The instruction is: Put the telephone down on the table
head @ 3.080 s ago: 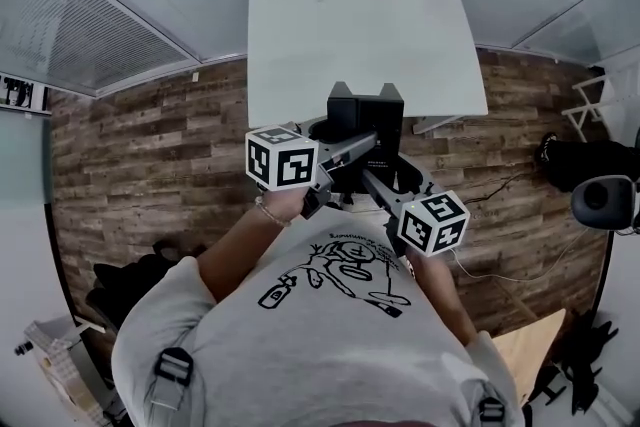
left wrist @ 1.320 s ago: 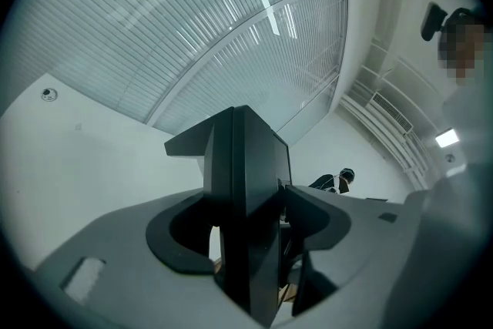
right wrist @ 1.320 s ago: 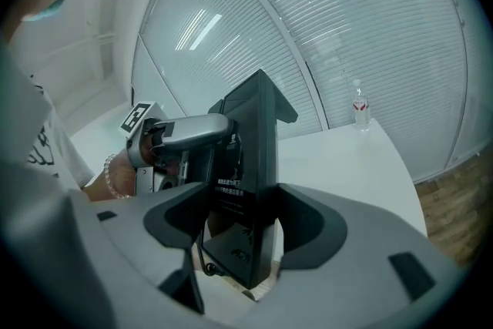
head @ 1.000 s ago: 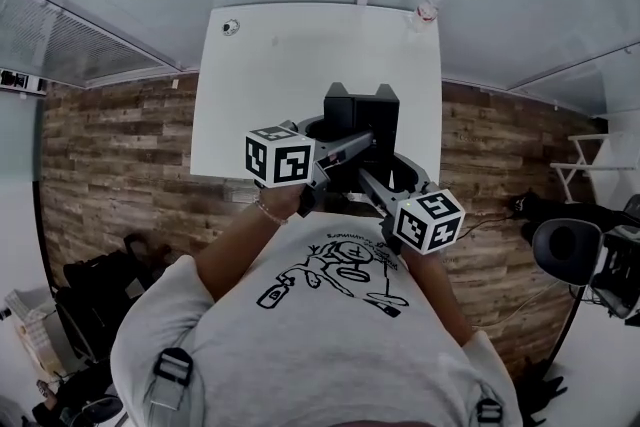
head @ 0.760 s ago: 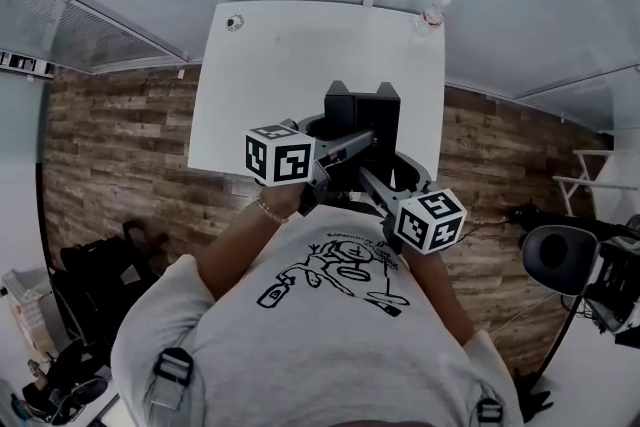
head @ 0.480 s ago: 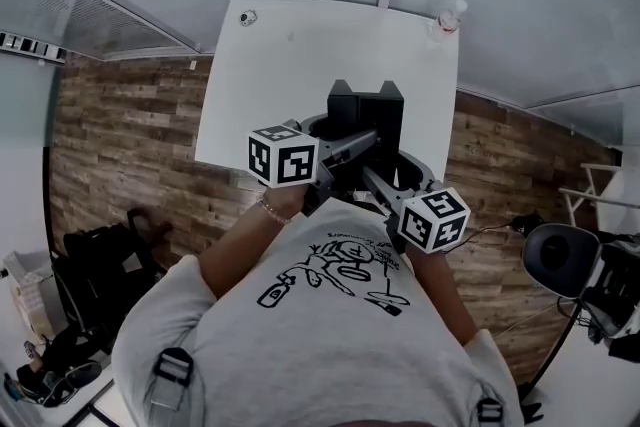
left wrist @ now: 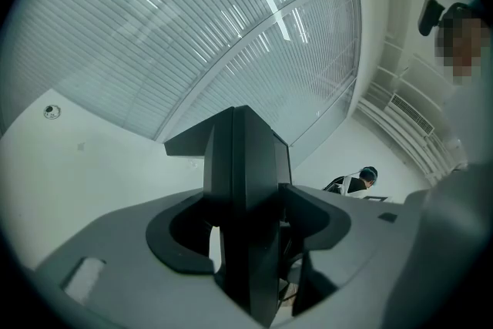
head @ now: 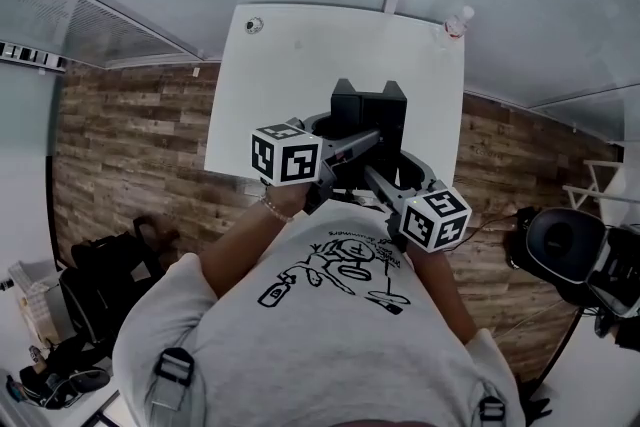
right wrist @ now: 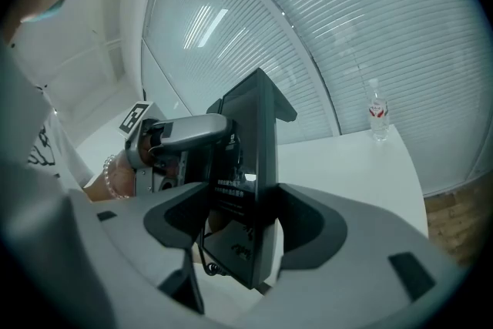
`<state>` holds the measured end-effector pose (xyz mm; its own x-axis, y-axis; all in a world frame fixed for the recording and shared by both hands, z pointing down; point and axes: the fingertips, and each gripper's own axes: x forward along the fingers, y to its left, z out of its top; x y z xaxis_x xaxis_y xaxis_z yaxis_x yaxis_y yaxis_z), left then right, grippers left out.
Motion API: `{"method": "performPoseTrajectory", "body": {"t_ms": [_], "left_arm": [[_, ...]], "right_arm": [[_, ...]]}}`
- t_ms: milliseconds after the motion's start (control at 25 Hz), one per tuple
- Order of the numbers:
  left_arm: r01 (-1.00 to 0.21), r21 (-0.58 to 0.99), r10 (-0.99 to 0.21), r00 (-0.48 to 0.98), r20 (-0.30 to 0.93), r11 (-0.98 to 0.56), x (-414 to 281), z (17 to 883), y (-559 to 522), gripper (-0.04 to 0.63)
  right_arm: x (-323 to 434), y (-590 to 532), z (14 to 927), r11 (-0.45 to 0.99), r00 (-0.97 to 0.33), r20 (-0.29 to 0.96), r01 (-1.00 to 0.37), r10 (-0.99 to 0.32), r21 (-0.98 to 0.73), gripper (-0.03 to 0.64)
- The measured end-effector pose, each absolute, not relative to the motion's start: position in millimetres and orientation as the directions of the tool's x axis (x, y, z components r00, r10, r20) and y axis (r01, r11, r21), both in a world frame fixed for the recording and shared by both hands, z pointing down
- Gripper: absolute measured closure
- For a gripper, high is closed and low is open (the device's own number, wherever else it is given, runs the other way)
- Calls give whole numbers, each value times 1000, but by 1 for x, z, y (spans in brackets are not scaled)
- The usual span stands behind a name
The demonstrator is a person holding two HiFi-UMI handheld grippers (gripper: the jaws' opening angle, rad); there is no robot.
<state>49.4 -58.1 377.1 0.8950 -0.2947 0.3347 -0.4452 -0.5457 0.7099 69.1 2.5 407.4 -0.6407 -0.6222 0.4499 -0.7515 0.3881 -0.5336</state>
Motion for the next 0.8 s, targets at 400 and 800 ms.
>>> {"method": "performPoseTrajectory", "body": {"t_ms": [400, 800], "left_arm": [[-423, 728, -261, 906, 333, -540, 39, 388, -54, 310], [-417, 746, -234, 909, 345, -519, 51, 409, -66, 310]], "right_arm": [[57, 8, 417, 358, -620, 475, -768, -624, -532, 348], [68, -4, 436, 331, -611, 502, -774, -612, -540, 348]]}}
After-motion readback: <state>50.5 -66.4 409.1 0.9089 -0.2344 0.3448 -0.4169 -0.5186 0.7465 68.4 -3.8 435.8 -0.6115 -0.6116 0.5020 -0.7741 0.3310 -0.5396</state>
